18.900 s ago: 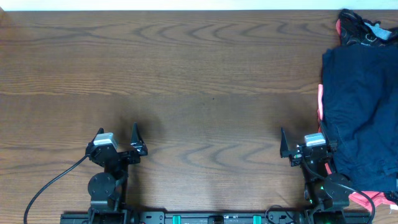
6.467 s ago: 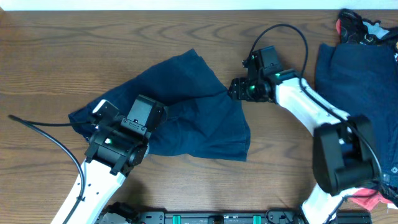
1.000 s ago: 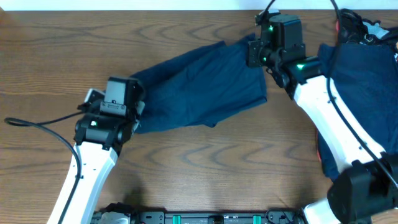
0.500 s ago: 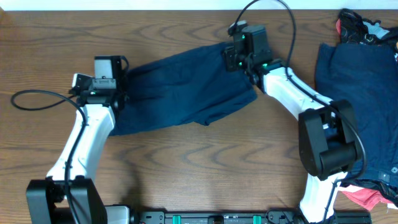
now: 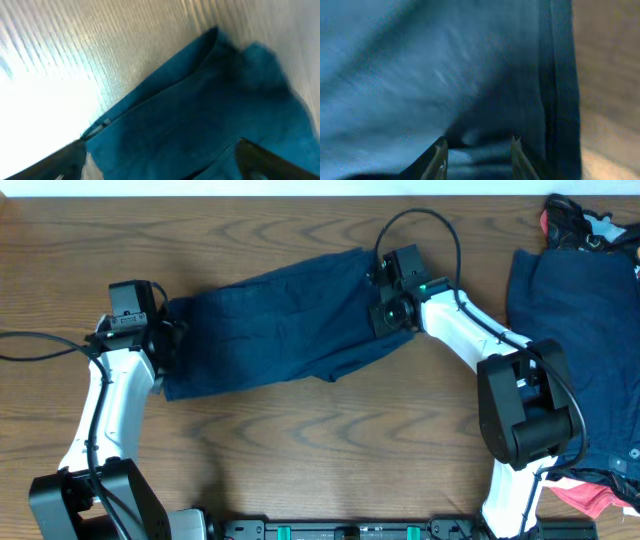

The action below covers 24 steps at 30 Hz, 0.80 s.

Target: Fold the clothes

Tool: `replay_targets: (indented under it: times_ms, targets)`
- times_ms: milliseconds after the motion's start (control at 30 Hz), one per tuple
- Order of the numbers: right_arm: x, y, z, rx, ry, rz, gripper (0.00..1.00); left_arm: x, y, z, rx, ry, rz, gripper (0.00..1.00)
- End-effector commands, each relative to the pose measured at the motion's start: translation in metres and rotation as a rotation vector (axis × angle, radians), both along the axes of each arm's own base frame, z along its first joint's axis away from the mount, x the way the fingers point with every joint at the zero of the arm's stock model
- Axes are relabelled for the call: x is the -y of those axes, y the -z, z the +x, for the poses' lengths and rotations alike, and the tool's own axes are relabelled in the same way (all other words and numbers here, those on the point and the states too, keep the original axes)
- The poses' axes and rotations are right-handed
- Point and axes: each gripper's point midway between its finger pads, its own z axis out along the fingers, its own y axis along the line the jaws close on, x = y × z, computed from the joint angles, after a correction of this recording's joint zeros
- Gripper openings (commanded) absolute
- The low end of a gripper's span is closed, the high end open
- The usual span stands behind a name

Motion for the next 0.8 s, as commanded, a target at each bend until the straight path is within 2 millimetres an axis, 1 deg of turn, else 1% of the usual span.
replay_targets:
  times_ms: [0, 33, 133, 167, 233, 433, 533, 567, 600, 667, 700, 733, 767]
  targets:
    - [0.023, 0.015, -0.006, -0.004, 0.032, -0.127, 0.48, 0.005, 0.011, -0.001, -0.048, 0.14, 0.008, 0.98]
    - [0.029, 0.017, -0.007, -0.004, 0.045, -0.152, 0.49, 0.007, 0.014, 0.001, -0.052, 0.158, 0.0, 0.98]
    - [0.048, 0.019, -0.008, -0.005, 0.127, -0.224, 0.5, 0.017, 0.025, 0.014, -0.035, 0.264, -0.03, 0.98]
    - [0.051, 0.02, -0.008, -0.007, 0.143, -0.23, 0.5, 0.018, 0.029, 0.017, -0.036, 0.285, -0.034, 0.98]
    - [0.052, 0.02, -0.008, -0.013, 0.145, -0.222, 0.51, 0.018, 0.041, 0.017, -0.063, 0.293, -0.043, 0.98]
    - [0.053, 0.021, -0.01, -0.024, 0.144, -0.225, 0.53, 0.022, 0.082, 0.007, -0.176, 0.29, -0.095, 0.98]
    - [0.053, 0.021, -0.01, -0.024, 0.145, -0.225, 0.53, 0.036, 0.096, 0.005, -0.193, 0.311, -0.18, 0.98]
    - [0.053, 0.02, -0.01, -0.024, 0.145, -0.224, 0.53, 0.042, 0.098, 0.004, -0.193, 0.32, -0.217, 1.0]
    - [0.052, 0.02, -0.009, -0.023, 0.144, -0.22, 0.53, 0.049, 0.1, 0.004, -0.189, 0.332, -0.254, 0.94]
    - [0.046, 0.016, -0.009, -0.031, 0.134, -0.193, 0.52, 0.059, 0.099, 0.003, -0.182, 0.348, -0.311, 0.79]
    - [0.042, 0.011, -0.009, -0.036, 0.126, -0.17, 0.52, 0.062, 0.098, 0.002, -0.18, 0.352, -0.328, 0.63]
    - [0.035, 0.004, -0.008, -0.039, 0.115, -0.136, 0.52, 0.065, 0.098, 0.001, -0.178, 0.365, -0.344, 0.44]
    - [0.031, -0.002, -0.008, -0.039, 0.106, -0.111, 0.51, 0.068, 0.097, 0.001, -0.177, 0.379, -0.355, 0.29]
